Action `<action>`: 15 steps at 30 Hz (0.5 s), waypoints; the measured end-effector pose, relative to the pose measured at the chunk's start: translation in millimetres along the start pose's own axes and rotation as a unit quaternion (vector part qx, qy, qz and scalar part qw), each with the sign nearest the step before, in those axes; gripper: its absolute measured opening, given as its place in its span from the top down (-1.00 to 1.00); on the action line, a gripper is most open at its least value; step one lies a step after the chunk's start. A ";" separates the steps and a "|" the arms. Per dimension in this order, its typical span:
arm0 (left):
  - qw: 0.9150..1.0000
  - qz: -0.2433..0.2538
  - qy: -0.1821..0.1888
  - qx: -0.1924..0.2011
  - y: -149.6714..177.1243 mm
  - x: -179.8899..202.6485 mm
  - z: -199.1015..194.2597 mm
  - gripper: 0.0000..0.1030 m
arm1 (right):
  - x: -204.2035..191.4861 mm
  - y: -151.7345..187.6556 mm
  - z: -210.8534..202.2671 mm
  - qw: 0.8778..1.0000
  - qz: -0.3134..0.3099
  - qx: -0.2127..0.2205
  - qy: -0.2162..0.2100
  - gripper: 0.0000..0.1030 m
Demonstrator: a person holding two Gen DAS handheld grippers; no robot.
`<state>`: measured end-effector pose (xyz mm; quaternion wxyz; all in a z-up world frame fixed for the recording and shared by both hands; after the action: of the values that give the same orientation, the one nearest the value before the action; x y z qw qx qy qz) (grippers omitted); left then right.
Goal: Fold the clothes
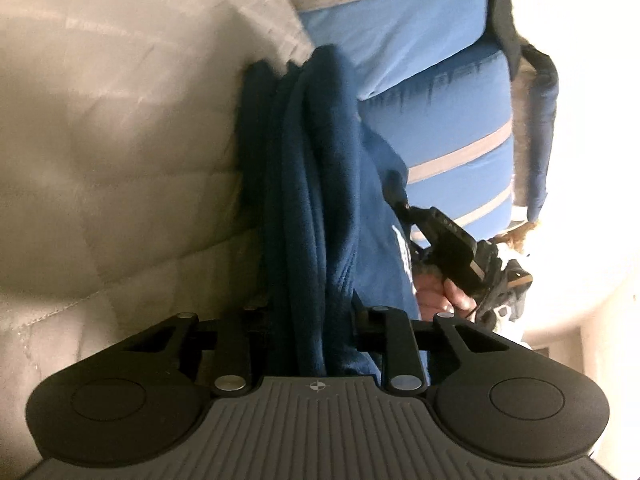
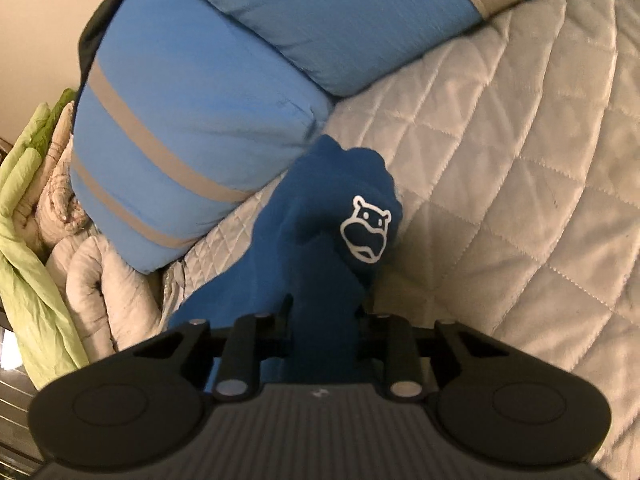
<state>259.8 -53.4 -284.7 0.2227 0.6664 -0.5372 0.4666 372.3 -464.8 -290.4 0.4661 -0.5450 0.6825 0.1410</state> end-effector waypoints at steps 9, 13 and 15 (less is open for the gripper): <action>0.998 0.046 0.001 0.049 -13.4 46.1 -52.4 0.49 | -58.7 -4.3 -30.1 0.999 -0.029 0.030 -0.030 0.52; 0.995 0.068 -0.008 0.072 -16.4 62.0 -86.6 0.49 | -92.2 -1.4 -37.5 0.997 -0.042 0.037 -0.050 0.52; 0.993 0.079 -0.011 0.088 -21.8 69.8 -106.5 0.49 | -111.0 -0.1 -37.8 0.996 -0.048 0.039 -0.063 0.52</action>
<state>238.3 3.2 -170.5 0.1197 0.6440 -0.5477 0.5206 351.0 -423.4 -182.8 0.5353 -0.5483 0.6301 0.1259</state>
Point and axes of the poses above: each gripper's, at about its wrist camera, not at the fingertips, and z roughly the way its jaws point, x to its right, y to its underside, the point moved 3 cm from there along z, roughly the way its jaws point
